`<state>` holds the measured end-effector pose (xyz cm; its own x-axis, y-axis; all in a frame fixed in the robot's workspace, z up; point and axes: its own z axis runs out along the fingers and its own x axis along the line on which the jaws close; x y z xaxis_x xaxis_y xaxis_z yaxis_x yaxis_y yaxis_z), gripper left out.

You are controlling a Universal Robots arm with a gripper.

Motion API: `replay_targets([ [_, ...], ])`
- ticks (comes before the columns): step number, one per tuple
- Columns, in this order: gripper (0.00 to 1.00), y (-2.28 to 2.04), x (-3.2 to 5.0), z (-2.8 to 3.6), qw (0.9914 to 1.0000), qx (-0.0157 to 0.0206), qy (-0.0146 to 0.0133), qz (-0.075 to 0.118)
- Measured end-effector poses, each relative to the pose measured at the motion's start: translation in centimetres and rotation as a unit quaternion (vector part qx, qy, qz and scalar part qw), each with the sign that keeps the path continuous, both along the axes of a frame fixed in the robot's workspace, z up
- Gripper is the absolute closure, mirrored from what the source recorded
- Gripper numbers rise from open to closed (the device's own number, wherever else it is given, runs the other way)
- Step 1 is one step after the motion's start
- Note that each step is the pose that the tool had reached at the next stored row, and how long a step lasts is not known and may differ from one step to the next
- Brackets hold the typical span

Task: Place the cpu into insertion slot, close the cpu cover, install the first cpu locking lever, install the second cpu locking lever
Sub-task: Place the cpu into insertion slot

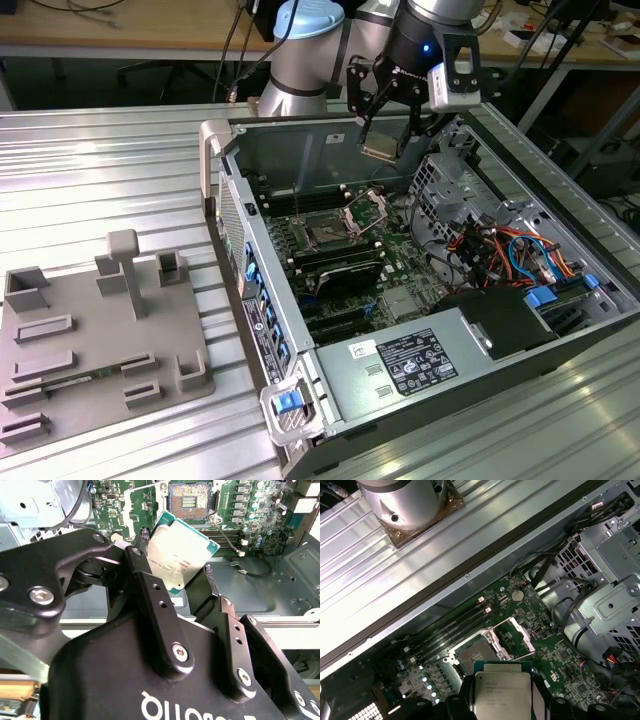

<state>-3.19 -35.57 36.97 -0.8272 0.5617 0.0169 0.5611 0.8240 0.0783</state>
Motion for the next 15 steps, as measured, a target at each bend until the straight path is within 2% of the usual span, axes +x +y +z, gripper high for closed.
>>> replay_targets([
  [3,0.45,0.00,0.00,-0.06,0.99976,0.0000,0.0000,-0.022],
  [7,0.45,0.00,0.00,-0.13,0.99913,0.0000,0.0000,-0.042],
  [10,0.45,0.00,0.00,-0.22,0.99818,0.0000,0.0000,-0.060],
  [15,0.45,0.00,0.00,-0.35,0.99539,0.0000,0.0000,-0.096],
])
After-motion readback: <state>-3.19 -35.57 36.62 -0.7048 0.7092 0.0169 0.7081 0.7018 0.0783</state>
